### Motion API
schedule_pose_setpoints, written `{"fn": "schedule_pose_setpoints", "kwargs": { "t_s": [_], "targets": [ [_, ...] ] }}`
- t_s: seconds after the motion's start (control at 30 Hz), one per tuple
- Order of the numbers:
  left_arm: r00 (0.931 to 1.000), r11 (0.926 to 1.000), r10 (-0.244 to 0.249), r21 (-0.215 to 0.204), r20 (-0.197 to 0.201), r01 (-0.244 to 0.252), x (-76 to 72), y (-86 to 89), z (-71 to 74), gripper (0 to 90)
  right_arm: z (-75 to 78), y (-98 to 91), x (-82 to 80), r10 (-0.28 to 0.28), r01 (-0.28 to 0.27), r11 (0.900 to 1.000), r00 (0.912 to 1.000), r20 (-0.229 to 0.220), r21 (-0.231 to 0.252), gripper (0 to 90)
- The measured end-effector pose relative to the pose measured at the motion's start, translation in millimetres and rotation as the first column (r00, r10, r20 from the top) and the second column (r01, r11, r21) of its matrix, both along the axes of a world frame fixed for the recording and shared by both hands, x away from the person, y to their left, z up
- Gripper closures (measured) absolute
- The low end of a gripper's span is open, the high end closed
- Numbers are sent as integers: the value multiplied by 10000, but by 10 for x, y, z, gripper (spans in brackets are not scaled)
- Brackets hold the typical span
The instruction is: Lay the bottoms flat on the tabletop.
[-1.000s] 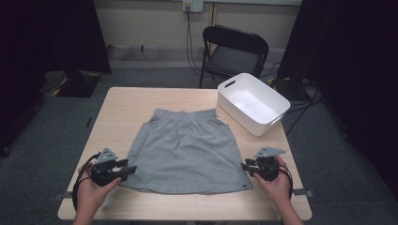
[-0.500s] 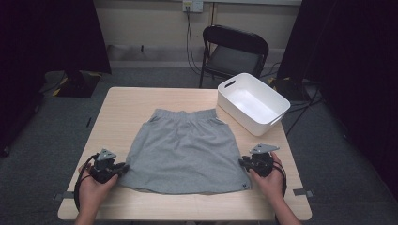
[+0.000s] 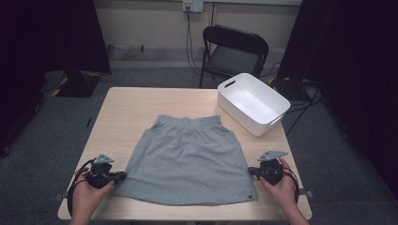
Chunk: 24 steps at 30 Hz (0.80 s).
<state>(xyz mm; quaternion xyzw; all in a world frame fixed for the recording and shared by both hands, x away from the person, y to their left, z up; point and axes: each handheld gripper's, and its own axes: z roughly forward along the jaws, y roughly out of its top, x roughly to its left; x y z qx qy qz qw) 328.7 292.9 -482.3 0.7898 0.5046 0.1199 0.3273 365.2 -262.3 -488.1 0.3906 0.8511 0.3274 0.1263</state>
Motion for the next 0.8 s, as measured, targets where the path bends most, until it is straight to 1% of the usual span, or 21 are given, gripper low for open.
{"fn": "schedule_pose_setpoints", "kwargs": {
  "t_s": [0.03,0.07,0.1,0.17,0.2,0.23,0.27,0.3,0.33,0.37,0.4,0.43,0.47,0.5,0.53,0.57,0.6,0.67,0.7,0.77,0.8],
  "targets": [
    [9980,9999,135,-51,624,-132,10,-11,11,601,11,-4,0,-46,43,9998,9998,184,172,808],
    [9946,9998,209,-94,1013,-201,26,-24,37,496,28,1,9,-153,146,9997,9991,399,192,793],
    [9944,9998,184,-102,1043,-174,42,-34,50,532,46,11,33,-169,155,9996,9982,576,242,762],
    [9903,9990,334,-352,1352,-288,115,-66,39,469,60,33,86,-369,331,9982,9964,763,505,710],
    [9897,9993,260,-286,1407,-222,166,-80,16,445,61,55,125,-397,357,9981,9961,785,511,714],
    [9890,9995,264,-234,1455,-233,218,-93,-16,459,57,77,164,-406,364,9981,9957,838,504,702],
    [9894,9993,322,-210,1413,-295,286,-116,-63,455,46,99,208,-498,454,9975,9953,834,537,666],
    [9895,9993,321,-230,1409,-291,322,-128,-87,445,34,126,258,-632,579,9962,9945,837,644,674],
    [9864,9989,431,-272,1588,-393,365,-143,-105,466,29,143,282,-662,605,9958,9943,831,686,673],
    [9849,9986,484,-287,1662,-442,405,-158,-116,471,22,163,314,-768,709,9951,9932,878,683,659],
    [9858,9984,500,-359,1606,-448,443,-178,-132,511,14,179,344,-855,790,9937,9930,816,798,684],
    [9859,9982,538,-338,1583,-490,482,-198,-152,521,5,195,366,-858,791,9931,9934,762,865,680],
    [9869,9986,519,-205,1527,-493,511,-221,-180,500,-12,211,386,-845,786,9937,9936,749,794,678],
    [9864,9989,470,-121,1573,-456,524,-235,-211,563,-35,225,400,-828,778,9944,9941,704,722,697],
    [9855,9984,561,-105,1600,-551,528,-242,-216,595,-59,235,408,-795,756,9950,9951,588,651,713],
    [9864,9988,485,-123,1572,-472,526,-249,-214,619,-83,242,405,-777,749,9961,9951,608,471,748],
    [9893,9994,319,-212,1421,-291,518,-259,-205,707,-98,242,396,-757,747,9971,9945,722,159,801],
    [9927,9998,180,-133,1194,-165,493,-286,-181,805,-107,201,382,-709,684,9968,9955,629,420,842],
    [9939,10000,49,-54,1100,-43,483,-290,-167,815,-104,179,374,-697,672,9968,9958,587,437,850],
    [9965,10000,-11,-52,830,15,451,-274,-142,830,-92,138,349,-633,616,9976,9963,579,301,855],
    [9965,10000,-11,-52,830,15,451,-274,-142,831,-87,111,326,-628,615,9978,9964,571,242,856]
  ]
}}
